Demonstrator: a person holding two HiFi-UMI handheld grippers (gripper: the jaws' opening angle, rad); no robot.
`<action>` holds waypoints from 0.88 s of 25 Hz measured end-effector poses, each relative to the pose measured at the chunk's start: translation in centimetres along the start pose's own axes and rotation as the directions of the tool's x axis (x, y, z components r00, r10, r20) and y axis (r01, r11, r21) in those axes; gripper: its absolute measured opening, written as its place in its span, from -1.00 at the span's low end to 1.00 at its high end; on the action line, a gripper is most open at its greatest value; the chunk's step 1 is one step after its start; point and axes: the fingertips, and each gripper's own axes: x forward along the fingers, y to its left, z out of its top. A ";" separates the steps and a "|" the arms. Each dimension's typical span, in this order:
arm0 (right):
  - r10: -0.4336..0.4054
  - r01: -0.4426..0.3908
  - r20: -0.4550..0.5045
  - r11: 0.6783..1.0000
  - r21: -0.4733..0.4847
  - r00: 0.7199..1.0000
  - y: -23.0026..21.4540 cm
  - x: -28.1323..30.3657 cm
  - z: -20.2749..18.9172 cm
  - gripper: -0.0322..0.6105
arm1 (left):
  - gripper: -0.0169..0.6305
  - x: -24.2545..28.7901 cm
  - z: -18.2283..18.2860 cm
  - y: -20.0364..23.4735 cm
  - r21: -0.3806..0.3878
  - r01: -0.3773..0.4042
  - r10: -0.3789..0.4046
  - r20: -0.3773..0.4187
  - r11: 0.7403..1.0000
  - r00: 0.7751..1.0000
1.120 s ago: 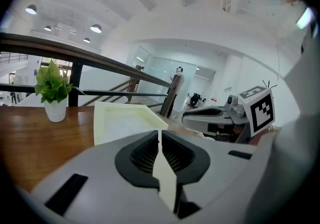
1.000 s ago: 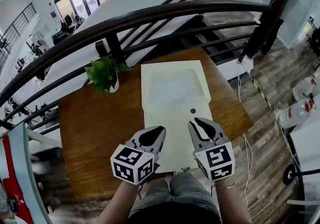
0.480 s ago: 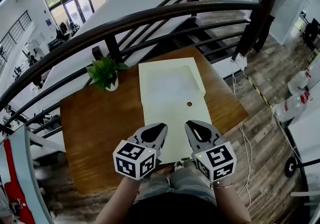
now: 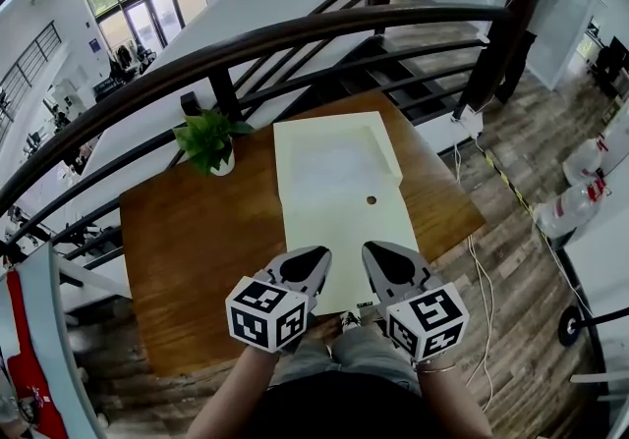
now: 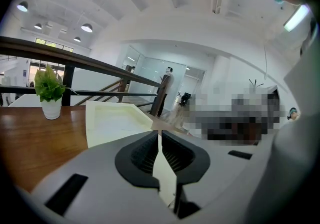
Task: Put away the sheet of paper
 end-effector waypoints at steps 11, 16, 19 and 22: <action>-0.011 0.011 -0.015 1.000 -0.001 1.000 -0.1 0.2 -0.6 -0.82 | -0.85 0.0 -0.4 0.2 0.003 -0.003 0.003 -0.027 1.000 1.000; -0.018 0.018 -0.021 1.000 0.003 1.000 -0.5 0.2 -0.8 -0.82 | -0.85 0.1 -0.6 0.3 0.002 -0.007 0.007 -0.034 1.000 0.999; -0.023 0.023 -0.024 1.000 0.005 0.999 -0.7 0.2 -0.8 -0.82 | -0.85 0.0 -0.5 0.5 -0.001 -0.013 0.013 -0.032 1.000 0.999; -0.023 0.024 -0.035 1.000 0.001 0.999 -0.8 0.2 -1.2 -0.82 | -0.85 0.0 -0.5 0.6 -0.005 -0.016 0.016 -0.030 1.000 0.999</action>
